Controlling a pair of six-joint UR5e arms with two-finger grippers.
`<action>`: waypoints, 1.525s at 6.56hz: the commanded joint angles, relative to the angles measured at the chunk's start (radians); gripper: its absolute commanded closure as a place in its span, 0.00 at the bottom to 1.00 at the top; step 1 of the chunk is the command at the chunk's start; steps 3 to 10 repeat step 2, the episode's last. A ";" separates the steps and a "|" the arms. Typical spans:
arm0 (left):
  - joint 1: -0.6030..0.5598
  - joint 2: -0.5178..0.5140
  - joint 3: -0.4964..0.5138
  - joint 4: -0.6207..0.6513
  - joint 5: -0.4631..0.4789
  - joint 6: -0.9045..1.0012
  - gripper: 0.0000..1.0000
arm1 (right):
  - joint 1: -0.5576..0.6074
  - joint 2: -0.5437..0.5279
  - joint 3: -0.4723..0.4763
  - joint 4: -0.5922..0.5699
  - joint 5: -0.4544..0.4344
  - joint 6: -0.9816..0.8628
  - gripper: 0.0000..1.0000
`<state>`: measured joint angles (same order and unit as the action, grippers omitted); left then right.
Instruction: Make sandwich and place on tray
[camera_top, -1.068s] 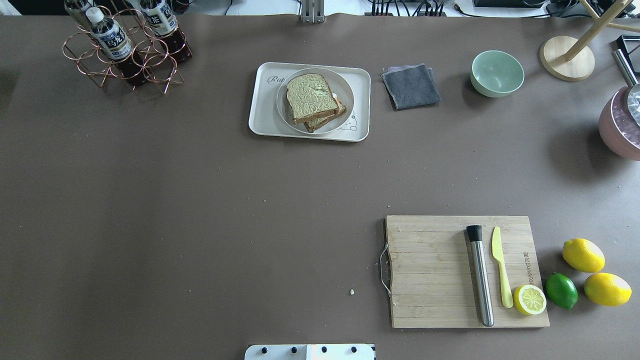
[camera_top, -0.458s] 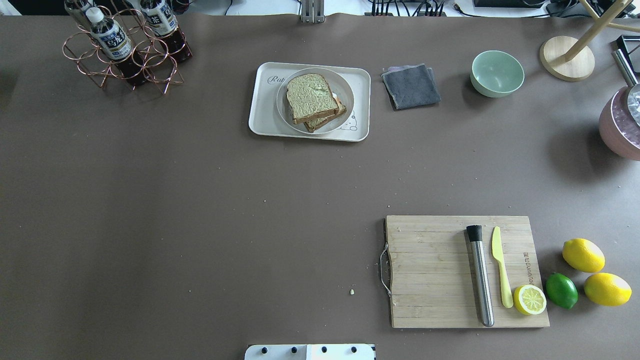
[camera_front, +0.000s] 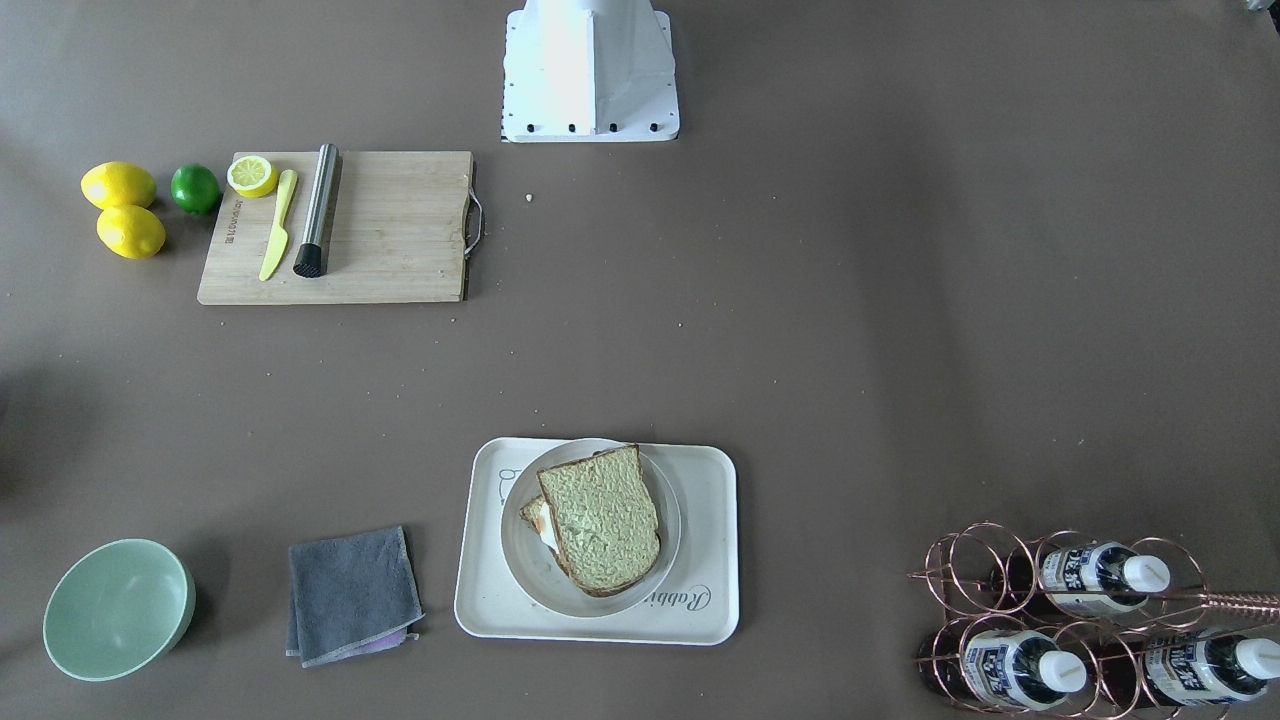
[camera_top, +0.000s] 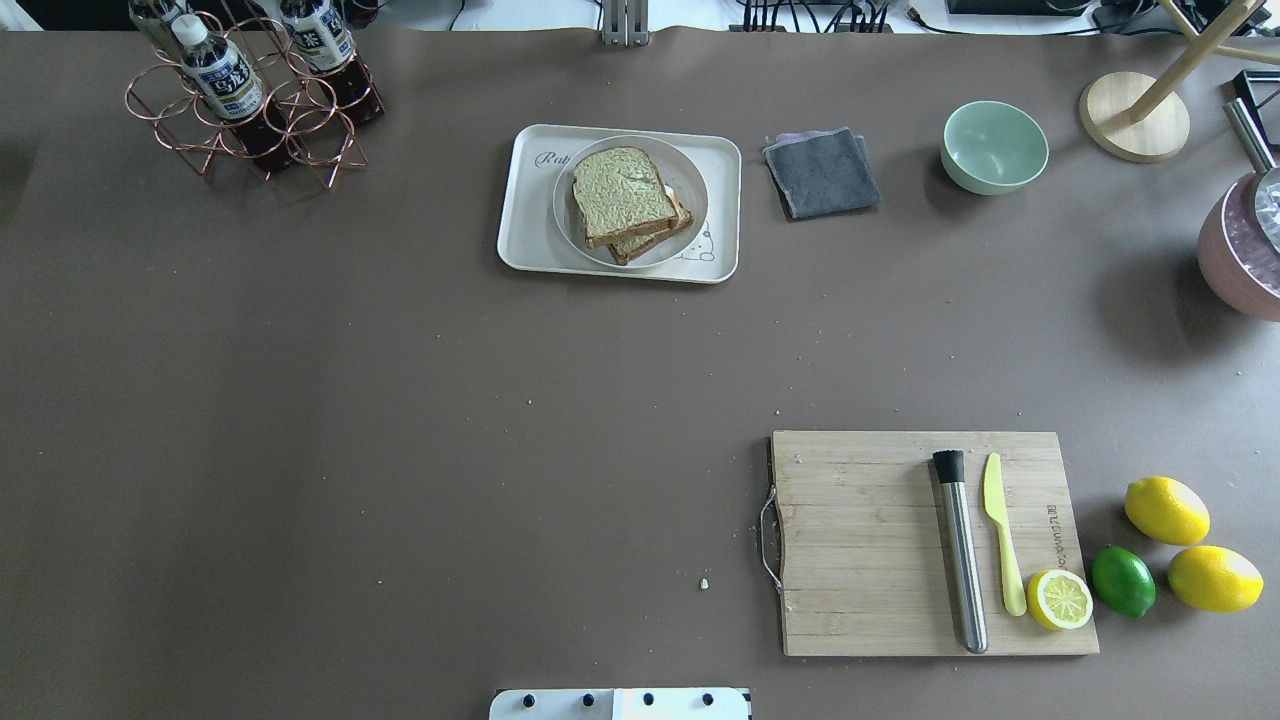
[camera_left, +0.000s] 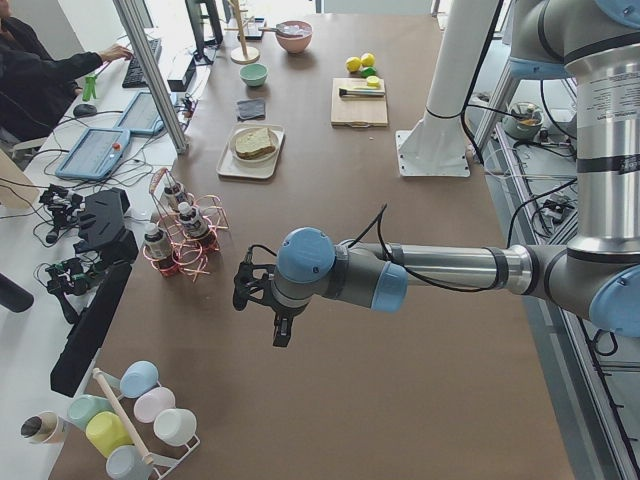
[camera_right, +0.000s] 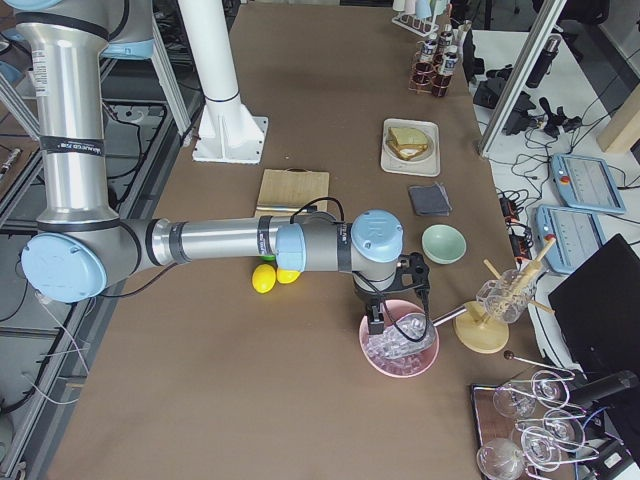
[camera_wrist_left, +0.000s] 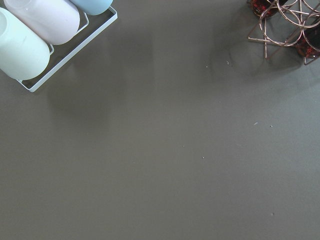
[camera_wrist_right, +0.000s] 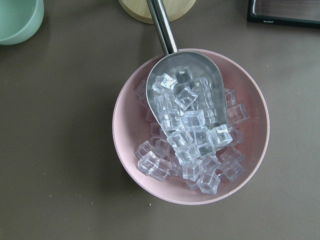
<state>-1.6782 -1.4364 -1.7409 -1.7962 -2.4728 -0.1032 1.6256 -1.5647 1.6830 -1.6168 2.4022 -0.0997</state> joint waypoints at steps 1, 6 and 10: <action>0.000 -0.001 -0.002 0.000 0.000 0.000 0.03 | -0.001 0.000 -0.002 0.000 0.003 0.000 0.00; 0.000 -0.001 0.000 -0.011 0.000 0.000 0.03 | -0.001 0.000 -0.003 0.000 0.003 0.000 0.00; 0.000 -0.001 0.000 -0.011 0.000 0.000 0.03 | -0.001 0.000 -0.003 0.000 0.003 0.000 0.00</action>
